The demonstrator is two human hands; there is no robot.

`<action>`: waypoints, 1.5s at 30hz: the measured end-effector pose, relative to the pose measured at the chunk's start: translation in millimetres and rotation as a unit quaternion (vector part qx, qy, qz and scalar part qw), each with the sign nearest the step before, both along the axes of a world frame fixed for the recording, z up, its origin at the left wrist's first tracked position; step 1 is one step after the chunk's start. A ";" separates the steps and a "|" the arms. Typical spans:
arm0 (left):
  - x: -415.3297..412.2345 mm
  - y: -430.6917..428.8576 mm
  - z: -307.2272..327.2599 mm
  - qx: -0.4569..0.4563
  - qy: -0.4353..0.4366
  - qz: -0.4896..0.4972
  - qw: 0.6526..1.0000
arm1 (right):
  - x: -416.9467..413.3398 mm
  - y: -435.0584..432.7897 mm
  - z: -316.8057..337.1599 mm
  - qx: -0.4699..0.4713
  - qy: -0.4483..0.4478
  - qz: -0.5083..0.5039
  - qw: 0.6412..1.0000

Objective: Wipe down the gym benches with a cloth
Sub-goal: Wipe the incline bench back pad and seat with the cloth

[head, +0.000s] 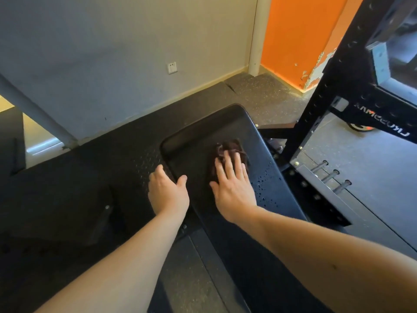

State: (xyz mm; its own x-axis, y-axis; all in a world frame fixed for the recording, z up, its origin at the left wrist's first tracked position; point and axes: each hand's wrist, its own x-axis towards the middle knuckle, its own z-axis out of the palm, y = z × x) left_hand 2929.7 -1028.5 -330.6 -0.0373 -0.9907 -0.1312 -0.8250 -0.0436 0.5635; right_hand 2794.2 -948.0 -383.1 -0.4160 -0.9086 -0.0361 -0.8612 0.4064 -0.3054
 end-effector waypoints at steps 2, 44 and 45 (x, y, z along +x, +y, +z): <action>-3.2 9.2 -1.2 0.035 0.022 0.012 0.999 | -40.7 -5.3 1.2 0.007 -0.015 -0.060 0.998; 14.2 19.1 -20.9 0.069 0.094 0.010 0.993 | -17.7 9.2 -18.6 -0.068 0.135 0.177 0.973; 14.9 20.8 -23.2 0.069 0.102 0.017 0.992 | -31.3 -1.5 -10.6 -0.072 0.113 0.115 0.984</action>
State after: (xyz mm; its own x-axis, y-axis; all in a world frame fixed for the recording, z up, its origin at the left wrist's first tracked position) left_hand 2944.5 -1007.7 -353.8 -0.0432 -0.9650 -0.2588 -0.6917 -0.1580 0.7047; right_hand 2762.9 -949.5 -393.7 -0.1812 -0.9687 0.1697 -0.9780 0.1594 -0.1347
